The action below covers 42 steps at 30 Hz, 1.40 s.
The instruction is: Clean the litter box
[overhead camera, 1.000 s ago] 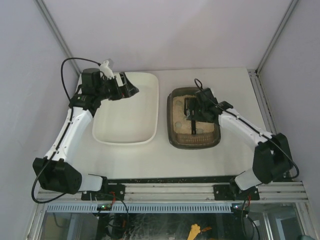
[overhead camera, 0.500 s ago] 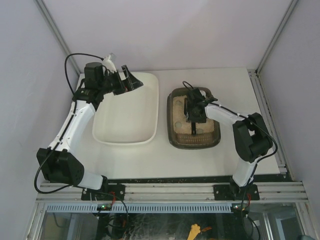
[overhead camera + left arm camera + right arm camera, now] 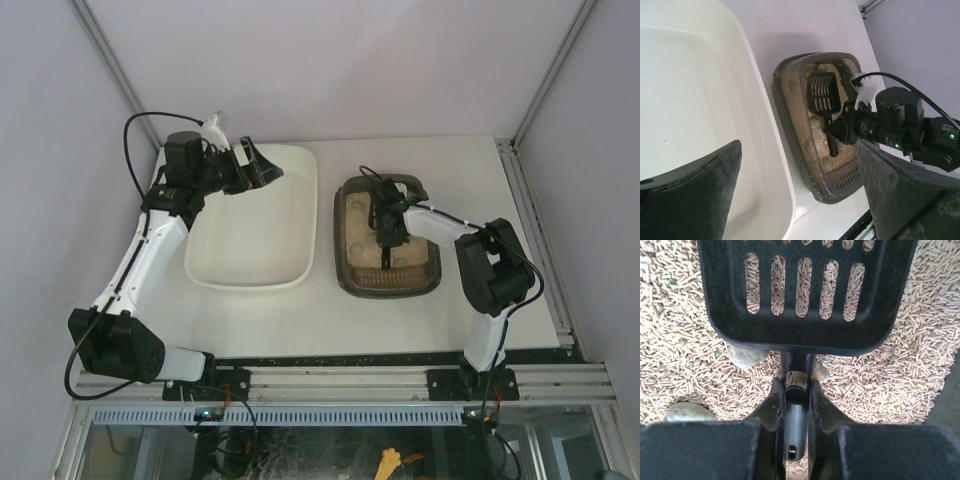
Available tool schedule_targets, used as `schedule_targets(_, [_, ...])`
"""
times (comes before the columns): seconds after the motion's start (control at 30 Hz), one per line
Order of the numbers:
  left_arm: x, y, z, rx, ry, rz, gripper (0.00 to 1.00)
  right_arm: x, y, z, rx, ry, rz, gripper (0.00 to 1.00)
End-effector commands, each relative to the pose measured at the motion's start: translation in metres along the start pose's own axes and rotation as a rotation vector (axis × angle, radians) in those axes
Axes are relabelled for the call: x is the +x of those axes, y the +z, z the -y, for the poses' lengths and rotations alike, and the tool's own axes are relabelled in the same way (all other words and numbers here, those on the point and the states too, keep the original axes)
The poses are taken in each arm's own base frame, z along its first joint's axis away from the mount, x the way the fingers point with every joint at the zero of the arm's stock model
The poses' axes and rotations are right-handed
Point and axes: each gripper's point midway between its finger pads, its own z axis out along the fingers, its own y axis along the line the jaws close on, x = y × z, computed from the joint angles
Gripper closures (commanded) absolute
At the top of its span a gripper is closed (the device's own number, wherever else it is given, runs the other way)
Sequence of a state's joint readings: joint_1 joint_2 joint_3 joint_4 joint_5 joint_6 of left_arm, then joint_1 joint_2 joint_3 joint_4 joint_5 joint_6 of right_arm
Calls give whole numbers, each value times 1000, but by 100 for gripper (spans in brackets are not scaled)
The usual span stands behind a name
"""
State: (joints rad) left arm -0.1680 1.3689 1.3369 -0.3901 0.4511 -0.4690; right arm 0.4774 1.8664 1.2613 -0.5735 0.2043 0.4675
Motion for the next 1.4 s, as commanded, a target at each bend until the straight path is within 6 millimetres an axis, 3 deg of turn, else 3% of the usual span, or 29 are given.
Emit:
schedule_targets(0.0, [-2, 7, 20, 125, 58, -19, 0, -33, -19, -3, 7, -5, 113, 100])
schedule_targets(0.13, [9, 26, 38, 216, 111, -152, 0, -45, -46, -1, 27, -47, 171, 100])
schedule_targets(0.27, [13, 42, 55, 316, 165, -232, 0, -45, -68, -5, 0, -86, 173, 100])
schedule_targets(0.4, [28, 69, 58, 343, 257, -319, 0, -41, -89, -9, -41, -116, 160, 100])
schedule_targets(0.73, [41, 106, 86, 385, 339, -322, 0, -31, -126, -19, -108, -148, 182, 100])
schedule_targets(0.93, [56, 122, 116, 427, 338, -331, 0, -28, -144, -24, -119, -153, 213, 100])
schedule_targets(1.17, [60, 136, 113, 396, 318, -337, 19, -23, -161, -32, -154, -159, 239, 100])
schedule_targets(1.37, [62, 144, 106, 365, 305, -331, 27, -17, -170, -41, -205, -157, 237, 100])
